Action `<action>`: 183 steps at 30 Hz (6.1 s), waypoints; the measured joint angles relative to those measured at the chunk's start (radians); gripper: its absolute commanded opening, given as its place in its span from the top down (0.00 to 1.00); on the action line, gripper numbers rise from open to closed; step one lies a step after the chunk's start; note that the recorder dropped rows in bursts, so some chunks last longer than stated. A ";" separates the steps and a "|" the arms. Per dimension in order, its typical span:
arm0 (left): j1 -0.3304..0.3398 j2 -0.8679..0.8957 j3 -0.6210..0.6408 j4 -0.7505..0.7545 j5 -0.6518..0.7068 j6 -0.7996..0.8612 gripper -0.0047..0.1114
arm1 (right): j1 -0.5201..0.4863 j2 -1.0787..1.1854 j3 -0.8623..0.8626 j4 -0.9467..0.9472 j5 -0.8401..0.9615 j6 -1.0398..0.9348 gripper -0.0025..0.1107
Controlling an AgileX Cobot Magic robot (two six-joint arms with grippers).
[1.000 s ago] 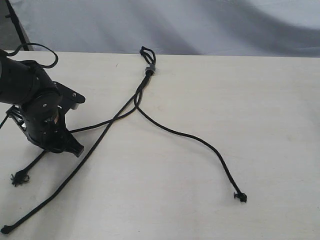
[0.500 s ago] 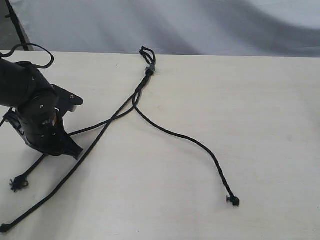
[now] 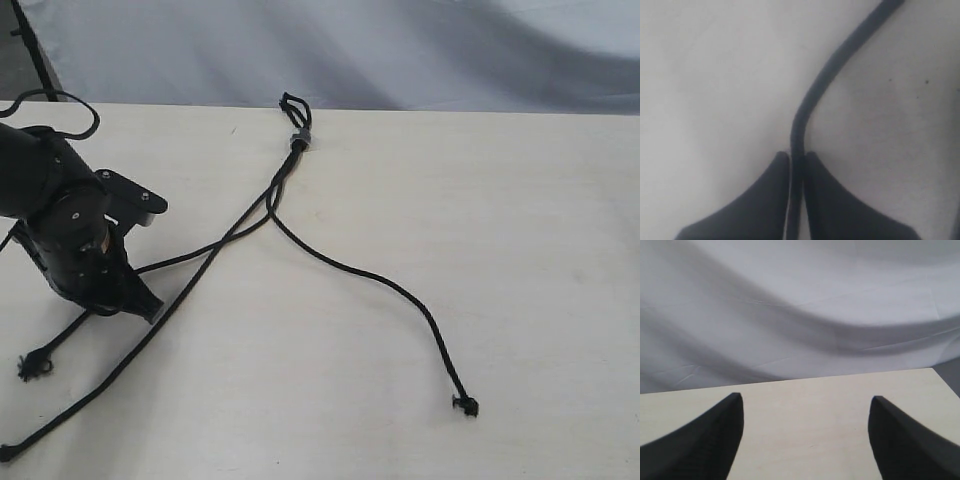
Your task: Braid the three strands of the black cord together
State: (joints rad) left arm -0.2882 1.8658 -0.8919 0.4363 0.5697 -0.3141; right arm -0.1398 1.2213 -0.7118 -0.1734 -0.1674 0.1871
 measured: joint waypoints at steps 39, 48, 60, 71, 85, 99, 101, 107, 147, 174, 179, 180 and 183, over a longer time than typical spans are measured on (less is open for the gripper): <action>0.507 -0.291 0.023 0.046 -0.273 -0.283 0.37 | 1.030 0.566 -0.553 0.083 0.673 -0.026 0.39; 0.507 -0.243 0.023 0.046 -0.352 -0.283 0.37 | 1.150 1.000 -1.073 0.115 0.997 -0.026 0.39; 0.507 -0.243 0.023 0.046 -0.355 -0.283 0.37 | 1.150 1.206 -1.315 0.173 1.128 0.000 0.39; 0.507 -0.243 0.023 0.046 -0.355 -0.283 0.37 | 1.149 1.237 -1.350 0.146 1.282 -0.002 0.39; 0.507 -0.243 0.023 0.046 -0.355 -0.283 0.37 | 1.038 1.237 -1.351 0.061 1.383 -0.042 0.98; 0.507 -0.243 0.023 0.046 -0.364 -0.283 0.37 | 0.942 1.148 -1.346 -0.072 1.389 -0.432 0.98; 0.507 -0.243 0.023 0.046 -0.364 -0.283 0.37 | 0.940 1.146 -1.346 -0.183 1.389 -0.512 0.98; 0.507 -0.243 0.023 0.046 -0.366 -0.282 0.37 | 0.927 1.205 -1.346 -0.343 1.336 -0.659 0.98; 0.499 -0.243 0.030 0.000 -0.363 -0.249 0.37 | 0.729 1.230 -1.332 0.173 1.369 -0.841 0.98; 0.064 -0.062 0.109 -0.129 -0.409 0.073 0.55 | 0.727 1.230 -1.332 0.173 1.372 -0.841 0.98; 0.059 -0.034 0.109 -0.131 -0.463 0.082 0.88 | 0.727 1.230 -1.332 0.173 1.372 -0.841 0.98; 0.059 -0.032 0.109 -0.131 -0.466 0.084 0.96 | 0.727 1.230 -1.332 0.173 1.372 -0.839 0.98; 0.059 -0.030 0.109 -0.131 -0.473 0.092 0.96 | 0.727 1.230 -1.332 0.173 1.372 -0.839 0.98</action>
State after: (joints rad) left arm -0.2288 1.8359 -0.7832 0.3053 0.0969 -0.2224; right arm 0.5871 2.4511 -2.0440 0.0000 1.2045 -0.6524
